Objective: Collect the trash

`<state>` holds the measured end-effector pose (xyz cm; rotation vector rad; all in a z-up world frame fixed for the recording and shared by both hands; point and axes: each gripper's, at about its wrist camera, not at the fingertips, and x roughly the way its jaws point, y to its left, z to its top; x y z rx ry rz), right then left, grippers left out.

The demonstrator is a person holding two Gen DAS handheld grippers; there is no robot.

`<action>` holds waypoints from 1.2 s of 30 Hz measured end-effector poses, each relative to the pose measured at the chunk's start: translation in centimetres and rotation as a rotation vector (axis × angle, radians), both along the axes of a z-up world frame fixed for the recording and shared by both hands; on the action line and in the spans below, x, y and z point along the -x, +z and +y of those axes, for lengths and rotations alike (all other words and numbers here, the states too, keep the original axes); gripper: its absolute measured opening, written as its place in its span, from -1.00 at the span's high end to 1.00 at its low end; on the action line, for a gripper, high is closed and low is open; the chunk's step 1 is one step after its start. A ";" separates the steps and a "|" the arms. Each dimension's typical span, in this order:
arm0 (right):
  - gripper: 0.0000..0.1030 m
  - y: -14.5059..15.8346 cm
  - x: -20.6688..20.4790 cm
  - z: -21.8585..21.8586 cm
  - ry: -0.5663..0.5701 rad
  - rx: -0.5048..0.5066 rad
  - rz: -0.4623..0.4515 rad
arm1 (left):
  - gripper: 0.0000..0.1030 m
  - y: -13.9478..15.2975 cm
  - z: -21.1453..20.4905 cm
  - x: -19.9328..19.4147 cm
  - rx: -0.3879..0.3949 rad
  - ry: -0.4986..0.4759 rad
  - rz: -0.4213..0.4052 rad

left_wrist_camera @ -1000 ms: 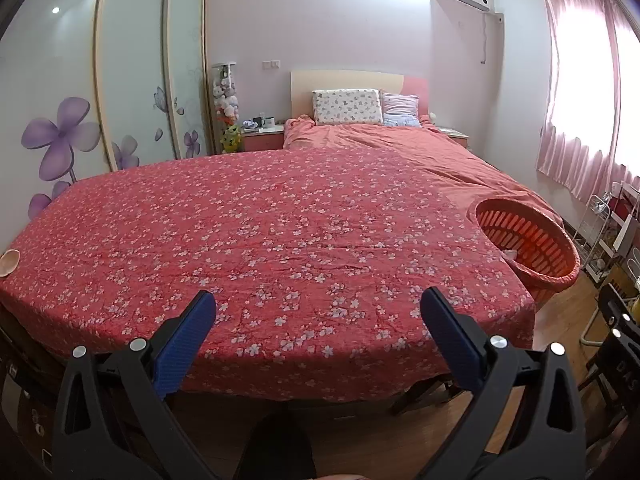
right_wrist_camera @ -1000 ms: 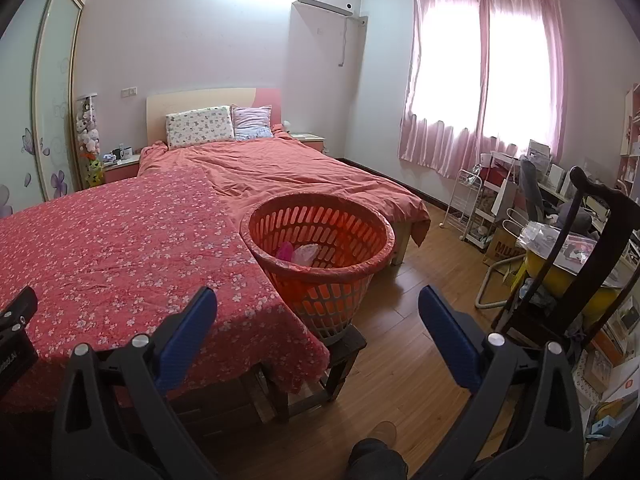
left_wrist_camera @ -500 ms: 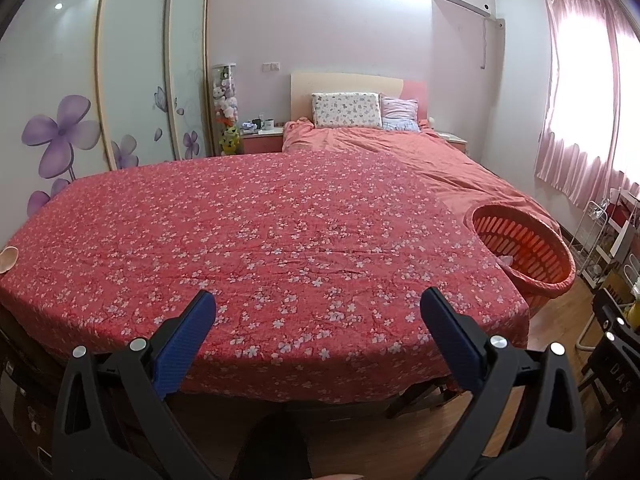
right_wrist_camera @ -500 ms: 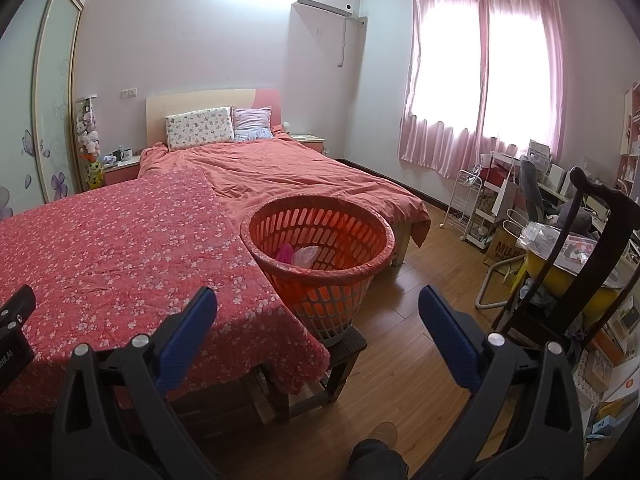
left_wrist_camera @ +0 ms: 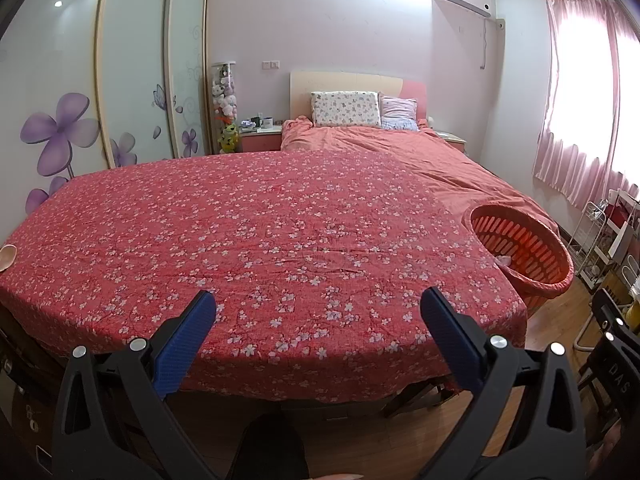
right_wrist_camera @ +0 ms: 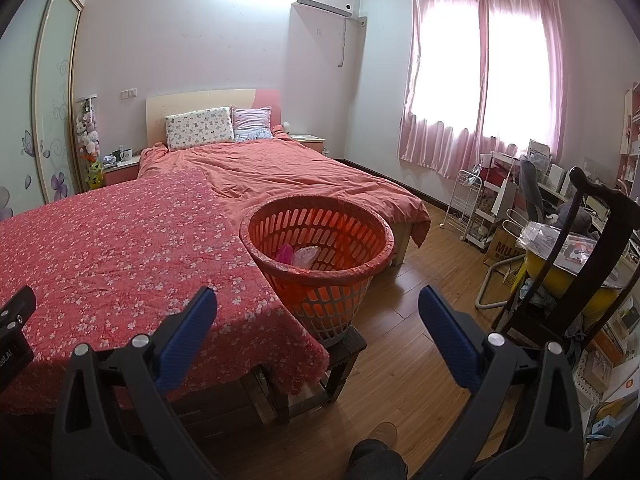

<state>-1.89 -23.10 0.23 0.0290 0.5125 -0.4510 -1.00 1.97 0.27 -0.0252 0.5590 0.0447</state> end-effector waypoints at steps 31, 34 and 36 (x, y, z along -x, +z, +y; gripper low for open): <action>-0.91 -0.1 -0.3 -0.1 0.001 -0.003 0.007 | -0.96 0.0 0.0 -0.1 0.001 -0.002 0.005; -0.91 -0.1 -0.3 -0.1 0.002 -0.003 0.008 | -0.96 0.0 0.1 -0.1 0.001 -0.003 0.006; -0.91 0.0 -0.3 -0.1 0.002 -0.003 0.008 | -0.96 -0.1 0.1 -0.1 0.002 -0.004 0.006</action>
